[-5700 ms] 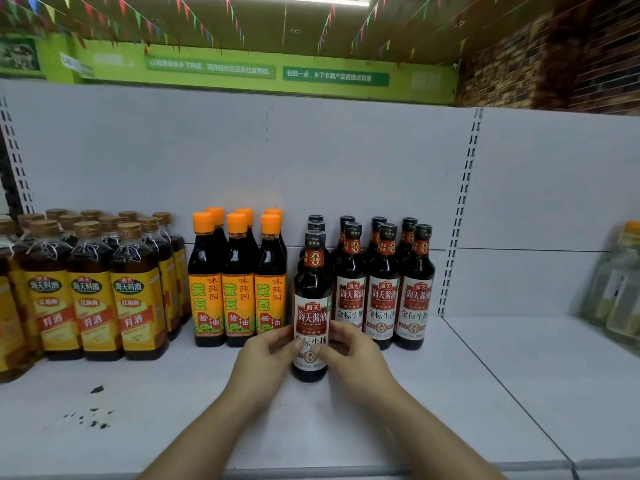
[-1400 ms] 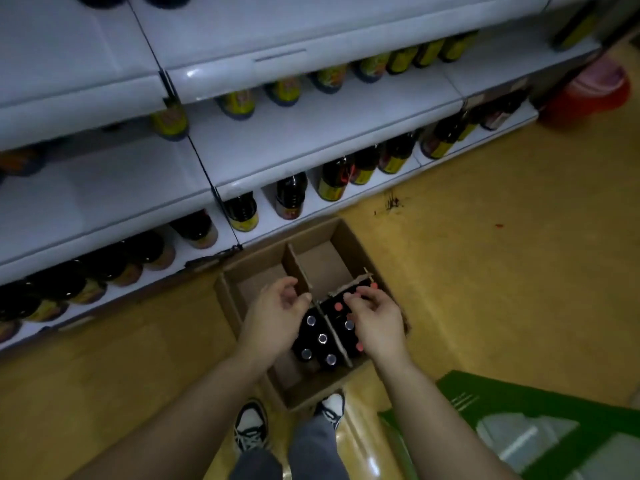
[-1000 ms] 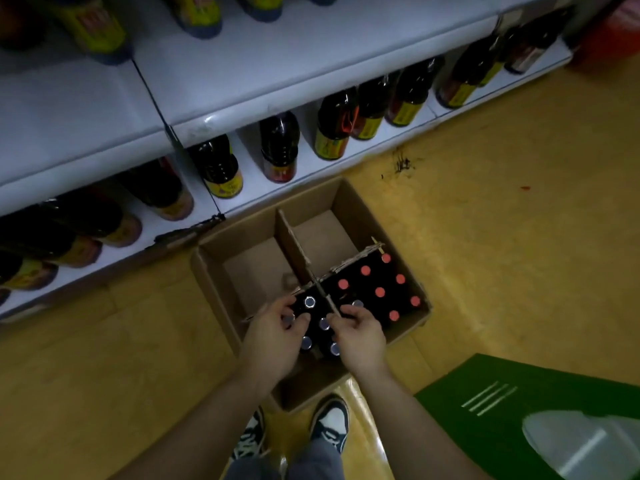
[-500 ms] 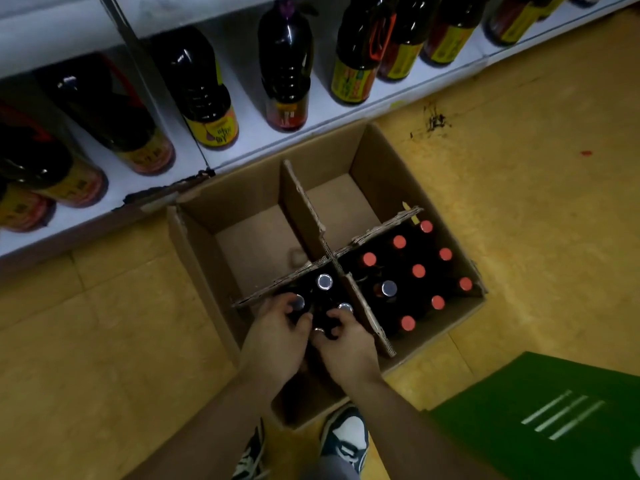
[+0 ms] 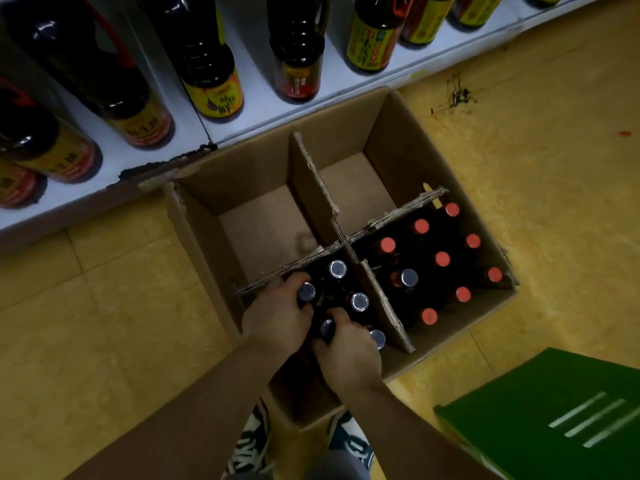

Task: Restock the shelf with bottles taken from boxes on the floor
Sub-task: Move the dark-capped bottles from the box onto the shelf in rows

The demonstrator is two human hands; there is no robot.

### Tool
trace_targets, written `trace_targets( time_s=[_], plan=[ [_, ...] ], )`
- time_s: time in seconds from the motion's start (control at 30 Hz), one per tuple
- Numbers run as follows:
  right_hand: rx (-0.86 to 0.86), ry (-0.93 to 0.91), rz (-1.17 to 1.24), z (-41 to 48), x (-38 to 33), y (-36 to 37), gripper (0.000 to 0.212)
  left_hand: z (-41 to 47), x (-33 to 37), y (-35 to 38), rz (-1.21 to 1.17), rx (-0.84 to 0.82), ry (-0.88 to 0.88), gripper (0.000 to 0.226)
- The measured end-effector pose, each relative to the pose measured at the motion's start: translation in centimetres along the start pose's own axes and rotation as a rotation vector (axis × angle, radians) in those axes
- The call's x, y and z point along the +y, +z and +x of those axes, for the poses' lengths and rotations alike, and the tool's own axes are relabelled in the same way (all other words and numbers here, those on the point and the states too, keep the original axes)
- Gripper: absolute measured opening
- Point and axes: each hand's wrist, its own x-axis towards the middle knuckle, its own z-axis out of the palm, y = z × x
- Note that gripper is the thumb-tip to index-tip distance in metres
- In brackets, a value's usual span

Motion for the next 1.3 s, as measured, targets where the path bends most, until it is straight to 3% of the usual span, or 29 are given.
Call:
trace_targets(
  time_s=[0.3,0.7,1.0,1.3],
  plan=[
    [0.041,-0.103,-0.042,0.8,0.6,0.7,0.017,1.1,-0.7,1.0,0.045,0.038,0.153,0.034],
    [0.078,-0.104,-0.067,-1.6,0.4,-1.9,0.028,-2.0,-1.2,-0.8,0.056,0.040,0.144,0.028],
    [0.105,-0.138,-0.071,-5.1,-1.3,-5.8,0.018,-5.6,0.5,-4.8,0.039,0.064,0.117,0.024],
    [0.013,-0.164,-0.094,-11.4,-4.4,-13.4,0.024,-10.4,3.8,-10.8,-0.095,0.121,0.164,0.019]
  ],
)
